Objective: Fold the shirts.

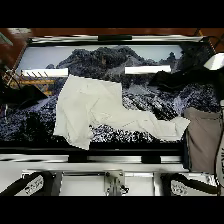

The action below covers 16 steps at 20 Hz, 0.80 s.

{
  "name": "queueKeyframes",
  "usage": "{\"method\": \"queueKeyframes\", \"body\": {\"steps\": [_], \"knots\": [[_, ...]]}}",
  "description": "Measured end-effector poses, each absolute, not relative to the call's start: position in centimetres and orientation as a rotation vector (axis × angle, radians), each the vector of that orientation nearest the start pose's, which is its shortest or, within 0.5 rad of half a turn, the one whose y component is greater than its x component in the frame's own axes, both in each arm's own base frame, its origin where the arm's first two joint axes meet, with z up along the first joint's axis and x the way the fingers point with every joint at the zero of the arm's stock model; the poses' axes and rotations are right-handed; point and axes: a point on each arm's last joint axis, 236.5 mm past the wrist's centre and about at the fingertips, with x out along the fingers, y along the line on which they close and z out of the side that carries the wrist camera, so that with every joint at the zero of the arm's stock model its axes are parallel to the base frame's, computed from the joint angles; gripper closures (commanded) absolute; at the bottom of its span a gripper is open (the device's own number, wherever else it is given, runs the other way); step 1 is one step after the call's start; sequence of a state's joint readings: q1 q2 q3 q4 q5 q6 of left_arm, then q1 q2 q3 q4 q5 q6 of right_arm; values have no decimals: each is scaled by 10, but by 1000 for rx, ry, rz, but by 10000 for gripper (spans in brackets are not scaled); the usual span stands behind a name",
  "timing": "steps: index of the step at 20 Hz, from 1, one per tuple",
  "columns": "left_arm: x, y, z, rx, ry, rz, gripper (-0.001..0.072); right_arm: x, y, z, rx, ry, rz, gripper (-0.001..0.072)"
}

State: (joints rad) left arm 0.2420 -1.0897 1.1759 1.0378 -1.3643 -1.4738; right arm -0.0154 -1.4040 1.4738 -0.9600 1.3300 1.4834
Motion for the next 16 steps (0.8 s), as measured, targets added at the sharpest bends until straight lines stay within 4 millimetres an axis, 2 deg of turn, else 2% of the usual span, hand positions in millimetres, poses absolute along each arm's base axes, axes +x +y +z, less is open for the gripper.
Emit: {"method": "queueKeyframes", "body": {"steps": [4, 7, 11, 16], "knots": [[328, -30, 32, -539, 1290, -176, -13, 411, 152, 48, 396, 1355, 474, 81], [320, -32, -6, -572, 1334, -146, -13, 402, 164, 18, 387, 1460, 475, 79], [317, -44, -38, -552, 1378, -167, -12, 386, 168, -9, 376, 1586, 478, 79], [324, -44, -61, -511, 1379, -170, -12, 340, 162, -33, 345, 1780, 503, 79]]}}
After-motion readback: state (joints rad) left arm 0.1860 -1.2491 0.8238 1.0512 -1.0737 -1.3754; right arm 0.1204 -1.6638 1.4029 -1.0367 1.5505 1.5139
